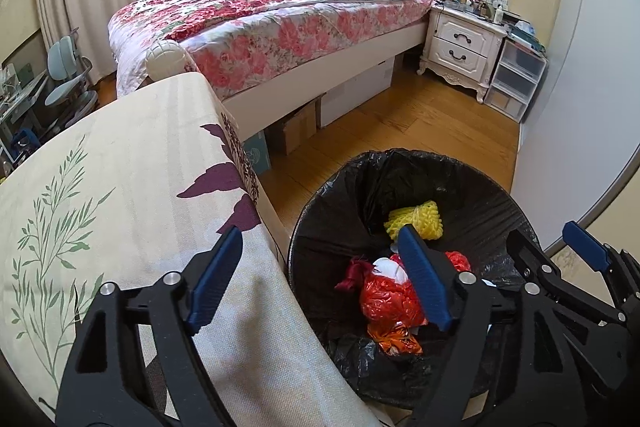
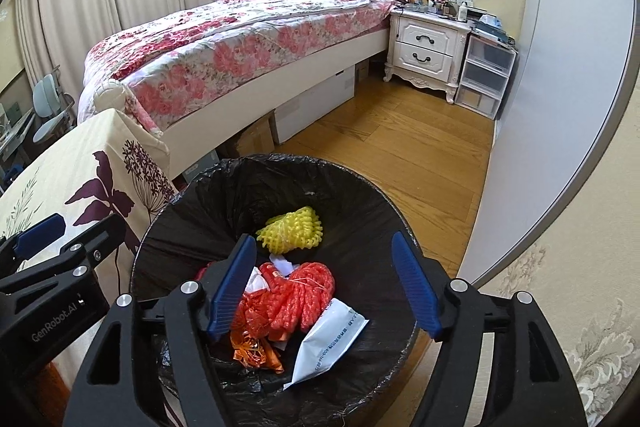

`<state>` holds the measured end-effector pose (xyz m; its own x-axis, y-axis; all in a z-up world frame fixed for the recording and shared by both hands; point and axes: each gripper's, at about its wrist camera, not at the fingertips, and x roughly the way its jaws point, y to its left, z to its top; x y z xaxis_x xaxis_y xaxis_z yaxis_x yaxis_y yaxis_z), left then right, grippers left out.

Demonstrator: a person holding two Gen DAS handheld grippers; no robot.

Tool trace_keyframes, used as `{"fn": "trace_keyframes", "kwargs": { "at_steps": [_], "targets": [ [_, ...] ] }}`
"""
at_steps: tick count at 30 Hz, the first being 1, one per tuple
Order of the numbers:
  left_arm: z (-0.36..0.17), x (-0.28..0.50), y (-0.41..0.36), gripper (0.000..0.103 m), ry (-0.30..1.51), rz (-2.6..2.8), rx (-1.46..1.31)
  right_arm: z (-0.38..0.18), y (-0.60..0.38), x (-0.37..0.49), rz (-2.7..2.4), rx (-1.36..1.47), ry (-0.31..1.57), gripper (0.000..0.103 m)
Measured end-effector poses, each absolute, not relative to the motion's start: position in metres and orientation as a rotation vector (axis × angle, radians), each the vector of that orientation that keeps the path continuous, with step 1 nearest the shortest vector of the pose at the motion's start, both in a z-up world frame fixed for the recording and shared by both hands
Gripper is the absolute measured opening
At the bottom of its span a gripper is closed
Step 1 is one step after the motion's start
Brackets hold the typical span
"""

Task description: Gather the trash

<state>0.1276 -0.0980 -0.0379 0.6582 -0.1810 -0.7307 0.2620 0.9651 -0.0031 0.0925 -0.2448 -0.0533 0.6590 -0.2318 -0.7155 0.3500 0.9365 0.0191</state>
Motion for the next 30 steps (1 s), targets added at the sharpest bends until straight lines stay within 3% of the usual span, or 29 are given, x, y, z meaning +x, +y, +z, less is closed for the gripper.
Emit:
{"fn": "trace_keyframes", "kwargs": {
  "at_steps": [4,17,30],
  "targets": [
    [-0.037,0.127,-0.096,0.084,0.817,-0.256,0.103,-0.051,-0.247,0.09,-0.347,0.163,0.78,0.076],
    [-0.029,0.117,-0.078,0.089,0.785,-0.203,0.101,-0.042,-0.241,0.079,-0.393,0.13,0.757,0.082],
    [-0.02,0.095,-0.062,0.091,0.772,-0.221,0.093,-0.034,-0.23,0.062,-0.391,0.124,0.741,0.084]
  ]
}}
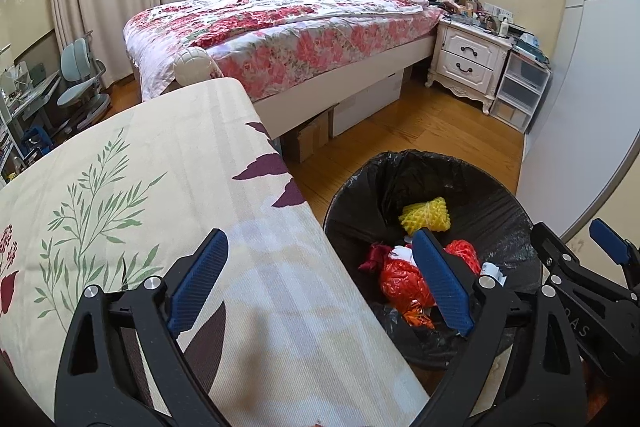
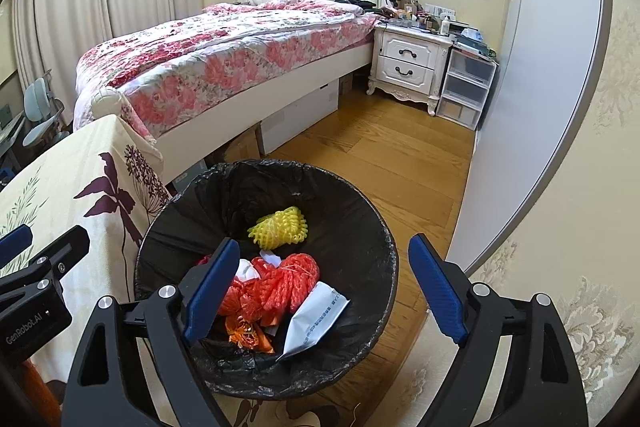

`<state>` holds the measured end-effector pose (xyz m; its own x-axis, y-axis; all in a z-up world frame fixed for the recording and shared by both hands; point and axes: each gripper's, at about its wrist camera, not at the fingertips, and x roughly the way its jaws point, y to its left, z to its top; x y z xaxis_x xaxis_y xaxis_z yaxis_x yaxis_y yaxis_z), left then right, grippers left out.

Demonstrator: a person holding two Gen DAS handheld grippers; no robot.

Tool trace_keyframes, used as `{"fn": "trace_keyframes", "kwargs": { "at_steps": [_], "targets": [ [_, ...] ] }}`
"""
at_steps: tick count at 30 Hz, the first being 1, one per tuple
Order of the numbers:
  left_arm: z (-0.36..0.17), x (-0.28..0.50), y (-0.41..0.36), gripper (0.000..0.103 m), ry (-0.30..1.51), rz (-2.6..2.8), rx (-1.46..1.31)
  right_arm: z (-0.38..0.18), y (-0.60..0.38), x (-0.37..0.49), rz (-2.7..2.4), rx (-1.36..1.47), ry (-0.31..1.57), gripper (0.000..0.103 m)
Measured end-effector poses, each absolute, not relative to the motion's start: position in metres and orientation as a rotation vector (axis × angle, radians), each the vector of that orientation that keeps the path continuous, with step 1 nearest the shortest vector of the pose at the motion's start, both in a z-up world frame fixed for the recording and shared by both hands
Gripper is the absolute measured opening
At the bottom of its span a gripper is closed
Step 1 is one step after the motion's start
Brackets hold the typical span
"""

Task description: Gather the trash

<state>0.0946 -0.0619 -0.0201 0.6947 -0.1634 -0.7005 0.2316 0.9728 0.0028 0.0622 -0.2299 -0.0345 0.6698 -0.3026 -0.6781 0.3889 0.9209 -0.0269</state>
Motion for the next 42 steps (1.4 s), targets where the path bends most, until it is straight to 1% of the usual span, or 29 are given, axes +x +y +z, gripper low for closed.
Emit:
{"fn": "trace_keyframes", "kwargs": {
  "at_steps": [7,33,42],
  "targets": [
    [-0.014,0.082,-0.05,0.091,0.755,-0.19,0.088,-0.028,-0.219,0.05,-0.37,0.114,0.723,0.084],
    [0.019,-0.001,-0.002,0.091,0.656,-0.145,0.053,0.002,-0.18,-0.006,-0.271,0.084,0.65,0.084],
    [0.025,-0.011,0.005,0.091,0.64,-0.141,0.047,0.006,-0.173,-0.014,-0.258,0.074,0.64,0.084]
  ]
}}
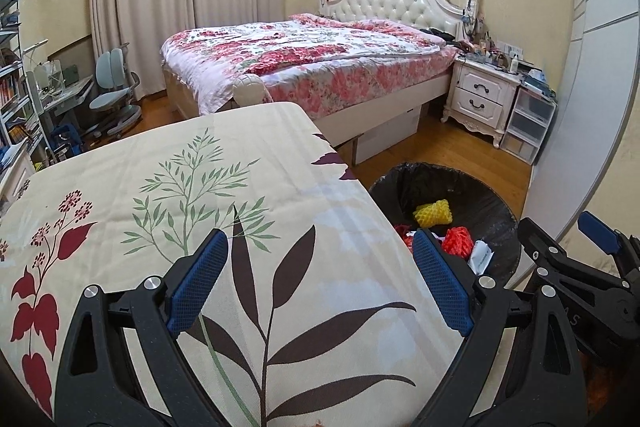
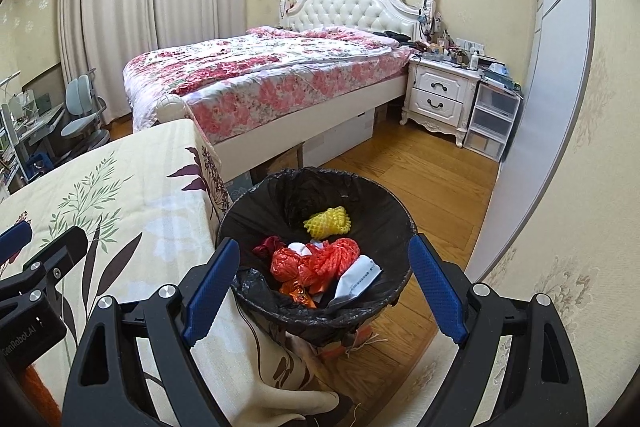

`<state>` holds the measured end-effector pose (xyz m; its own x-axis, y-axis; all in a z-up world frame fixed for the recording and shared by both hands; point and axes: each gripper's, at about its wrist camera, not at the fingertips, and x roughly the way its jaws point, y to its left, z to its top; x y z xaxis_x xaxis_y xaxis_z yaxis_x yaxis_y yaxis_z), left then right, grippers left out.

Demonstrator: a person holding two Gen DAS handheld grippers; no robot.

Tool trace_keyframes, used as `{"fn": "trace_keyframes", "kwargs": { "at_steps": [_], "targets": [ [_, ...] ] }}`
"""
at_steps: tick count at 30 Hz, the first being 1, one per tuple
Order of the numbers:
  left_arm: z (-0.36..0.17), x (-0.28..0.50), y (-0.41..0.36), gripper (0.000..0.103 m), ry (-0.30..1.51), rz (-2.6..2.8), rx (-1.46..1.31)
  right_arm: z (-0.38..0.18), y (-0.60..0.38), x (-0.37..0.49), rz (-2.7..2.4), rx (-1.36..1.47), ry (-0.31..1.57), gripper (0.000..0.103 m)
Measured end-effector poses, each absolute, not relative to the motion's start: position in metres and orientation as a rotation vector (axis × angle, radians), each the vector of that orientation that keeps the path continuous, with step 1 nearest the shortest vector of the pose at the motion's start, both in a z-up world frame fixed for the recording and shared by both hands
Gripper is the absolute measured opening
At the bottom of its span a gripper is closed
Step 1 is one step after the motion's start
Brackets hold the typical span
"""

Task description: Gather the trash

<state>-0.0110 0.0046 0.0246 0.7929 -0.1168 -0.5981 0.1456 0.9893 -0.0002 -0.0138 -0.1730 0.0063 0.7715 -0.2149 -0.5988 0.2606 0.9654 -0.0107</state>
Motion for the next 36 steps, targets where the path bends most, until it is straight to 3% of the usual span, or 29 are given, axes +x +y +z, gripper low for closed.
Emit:
{"fn": "trace_keyframes", "kwargs": {
  "at_steps": [36],
  "targets": [
    [0.0246,-0.0115,0.0106,0.091,0.636,-0.137,0.037,0.0089,-0.1693,-0.0159,-0.259,0.07,0.631,0.084]
  ]
}}
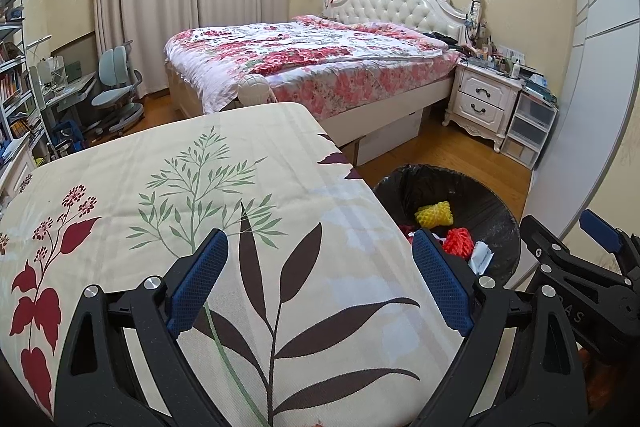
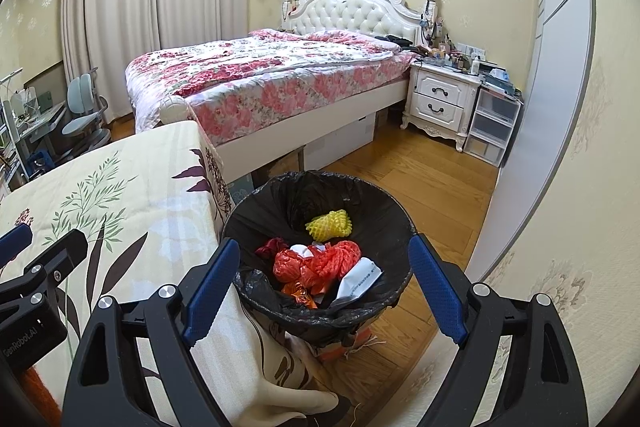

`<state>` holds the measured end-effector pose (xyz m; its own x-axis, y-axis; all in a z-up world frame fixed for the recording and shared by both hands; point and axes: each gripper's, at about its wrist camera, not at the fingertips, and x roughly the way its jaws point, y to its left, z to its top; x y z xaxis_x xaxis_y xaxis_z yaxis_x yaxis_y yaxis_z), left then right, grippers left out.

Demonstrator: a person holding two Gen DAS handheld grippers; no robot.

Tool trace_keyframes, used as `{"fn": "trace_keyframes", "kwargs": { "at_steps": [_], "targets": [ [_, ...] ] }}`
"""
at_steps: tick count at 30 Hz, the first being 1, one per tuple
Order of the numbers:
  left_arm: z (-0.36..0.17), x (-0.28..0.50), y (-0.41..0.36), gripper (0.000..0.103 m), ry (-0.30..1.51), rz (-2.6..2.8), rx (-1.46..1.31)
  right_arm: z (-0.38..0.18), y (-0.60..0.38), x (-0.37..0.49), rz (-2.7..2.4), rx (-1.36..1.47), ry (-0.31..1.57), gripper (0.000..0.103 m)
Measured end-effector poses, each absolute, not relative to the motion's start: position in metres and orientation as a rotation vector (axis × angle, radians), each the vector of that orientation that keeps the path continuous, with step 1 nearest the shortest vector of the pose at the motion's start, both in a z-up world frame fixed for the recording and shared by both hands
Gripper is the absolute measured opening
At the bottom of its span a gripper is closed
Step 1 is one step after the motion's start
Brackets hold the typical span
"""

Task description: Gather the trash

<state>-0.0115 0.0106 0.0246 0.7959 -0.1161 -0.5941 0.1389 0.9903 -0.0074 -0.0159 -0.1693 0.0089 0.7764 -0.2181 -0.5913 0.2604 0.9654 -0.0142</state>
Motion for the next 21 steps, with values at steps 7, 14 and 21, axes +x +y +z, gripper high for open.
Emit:
{"fn": "trace_keyframes", "kwargs": {
  "at_steps": [7,14,21],
  "targets": [
    [0.0243,-0.0115,0.0107,0.091,0.636,-0.137,0.037,0.0094,-0.1686,-0.0159,-0.259,0.069,0.63,0.084],
    [0.0244,-0.0119,0.0119,0.091,0.635,-0.138,0.036,0.0092,-0.1682,-0.016,-0.259,0.069,0.631,0.084],
    [0.0241,-0.0122,0.0124,0.091,0.634,-0.138,0.036,0.0092,-0.1679,-0.016,-0.26,0.068,0.63,0.084]
  ]
}}
